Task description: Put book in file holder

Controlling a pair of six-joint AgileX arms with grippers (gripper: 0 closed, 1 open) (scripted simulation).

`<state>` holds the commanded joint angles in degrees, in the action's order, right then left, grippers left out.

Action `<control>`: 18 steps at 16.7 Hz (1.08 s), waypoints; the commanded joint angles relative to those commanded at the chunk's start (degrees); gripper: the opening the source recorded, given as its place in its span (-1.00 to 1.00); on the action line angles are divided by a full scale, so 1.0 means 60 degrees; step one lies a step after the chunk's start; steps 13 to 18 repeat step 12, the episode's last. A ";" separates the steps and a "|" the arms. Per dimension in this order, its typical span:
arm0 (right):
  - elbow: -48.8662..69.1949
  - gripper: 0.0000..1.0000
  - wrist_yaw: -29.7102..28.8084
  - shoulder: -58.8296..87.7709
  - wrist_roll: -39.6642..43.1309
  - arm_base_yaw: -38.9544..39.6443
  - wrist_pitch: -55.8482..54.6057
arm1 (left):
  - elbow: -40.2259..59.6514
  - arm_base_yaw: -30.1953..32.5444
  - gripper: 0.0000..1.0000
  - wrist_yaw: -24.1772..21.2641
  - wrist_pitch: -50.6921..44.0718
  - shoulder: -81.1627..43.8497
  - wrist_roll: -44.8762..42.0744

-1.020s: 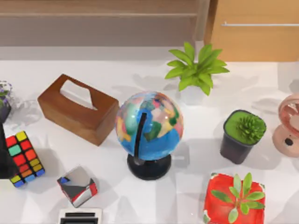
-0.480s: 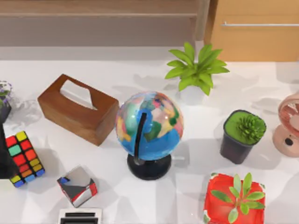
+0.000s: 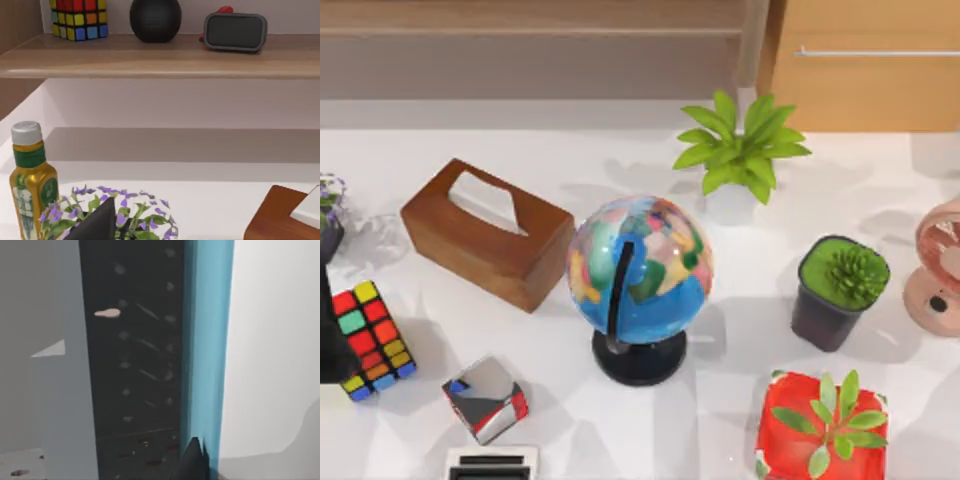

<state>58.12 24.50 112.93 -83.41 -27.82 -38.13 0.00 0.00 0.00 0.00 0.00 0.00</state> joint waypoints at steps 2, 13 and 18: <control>0.0000 0.36 0.0000 0.0000 0.0000 0.0000 0.0000 | 0.0000 0.0000 1.00 0.0000 0.0000 0.0000 0.0000; 0.0000 1.00 0.0000 0.0000 0.0000 0.0000 0.0000 | 0.0000 0.0000 1.00 0.0000 0.0000 0.0000 0.0000; 0.0000 1.00 0.0000 0.0000 0.0000 0.0000 0.0000 | 0.0000 0.0000 1.00 0.0000 0.0000 0.0000 0.0000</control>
